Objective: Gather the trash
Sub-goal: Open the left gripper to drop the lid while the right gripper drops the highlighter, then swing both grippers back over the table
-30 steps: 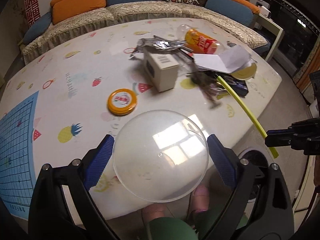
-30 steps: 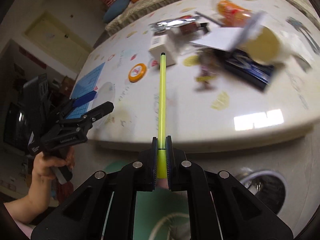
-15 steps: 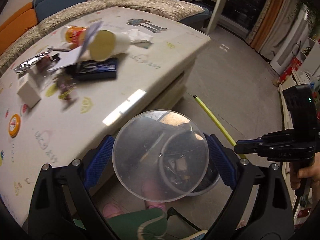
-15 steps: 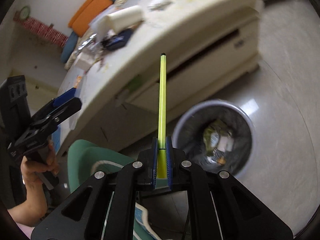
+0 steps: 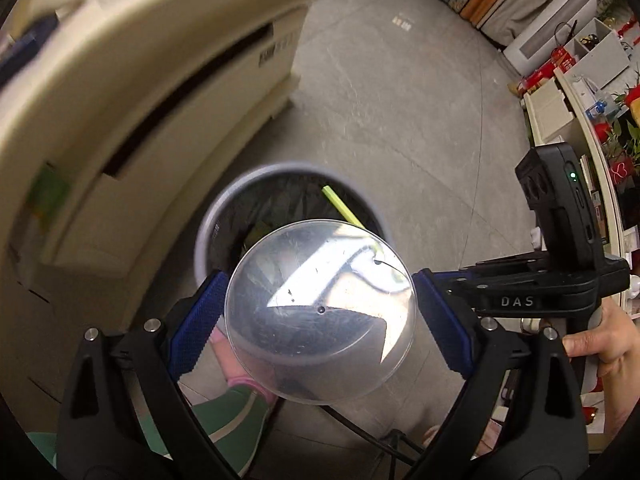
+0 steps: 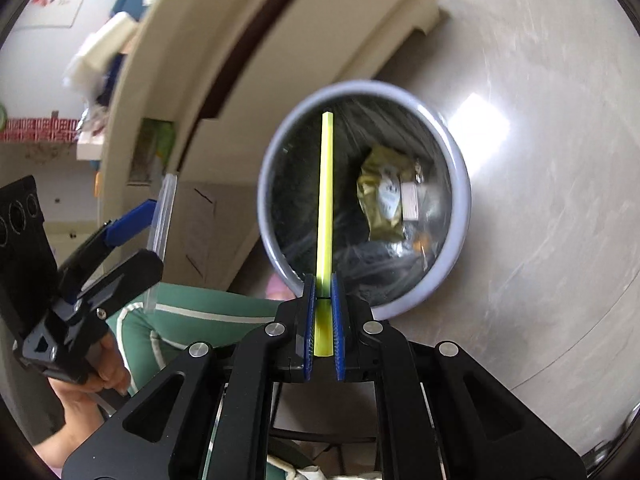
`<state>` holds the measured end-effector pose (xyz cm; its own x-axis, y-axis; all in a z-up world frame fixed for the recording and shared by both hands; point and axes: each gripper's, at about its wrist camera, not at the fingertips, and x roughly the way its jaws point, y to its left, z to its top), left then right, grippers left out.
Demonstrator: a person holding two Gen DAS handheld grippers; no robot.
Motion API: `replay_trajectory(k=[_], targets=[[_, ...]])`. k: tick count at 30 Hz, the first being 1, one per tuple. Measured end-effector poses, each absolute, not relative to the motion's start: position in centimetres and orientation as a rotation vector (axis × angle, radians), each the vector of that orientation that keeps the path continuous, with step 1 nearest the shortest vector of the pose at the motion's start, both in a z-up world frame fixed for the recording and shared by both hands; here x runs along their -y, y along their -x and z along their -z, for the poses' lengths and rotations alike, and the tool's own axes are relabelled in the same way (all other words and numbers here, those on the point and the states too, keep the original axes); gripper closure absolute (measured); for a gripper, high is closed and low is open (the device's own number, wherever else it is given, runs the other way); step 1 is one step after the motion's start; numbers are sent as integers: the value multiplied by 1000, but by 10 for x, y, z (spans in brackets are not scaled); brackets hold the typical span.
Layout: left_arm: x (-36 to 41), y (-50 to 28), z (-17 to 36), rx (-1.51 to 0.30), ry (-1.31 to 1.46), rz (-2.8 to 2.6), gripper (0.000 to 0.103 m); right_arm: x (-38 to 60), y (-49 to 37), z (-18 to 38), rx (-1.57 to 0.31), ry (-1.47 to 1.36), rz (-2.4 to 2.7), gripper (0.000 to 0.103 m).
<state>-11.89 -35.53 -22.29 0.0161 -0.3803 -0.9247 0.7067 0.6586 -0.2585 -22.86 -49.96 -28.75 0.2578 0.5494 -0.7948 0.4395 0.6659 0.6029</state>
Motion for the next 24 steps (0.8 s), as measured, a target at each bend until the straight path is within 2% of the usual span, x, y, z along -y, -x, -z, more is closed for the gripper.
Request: replay_trajectory(k=[7, 14, 16, 17, 20, 24], targets=[[363, 103, 262, -1404, -274, 859, 12, 502, 217, 323, -1417, -992, -90, 94], [368, 95, 284, -1469, -269, 842, 12, 509, 213, 333, -1431, -1024, -75, 89], [366, 93, 287, -1480, -262, 835, 12, 512, 211, 333, -1437, -1018, -64, 77], [365, 93, 288, -1483, -253, 838, 12, 514, 212, 332, -1433, -1019, -53, 67], [365, 89, 290, -1484, -240, 838, 7, 523, 213, 331, -1412, -1026, -41, 65], [363, 87, 289, -1478, -221, 835, 7, 534, 220, 327, -1384, -1038, -22, 65]])
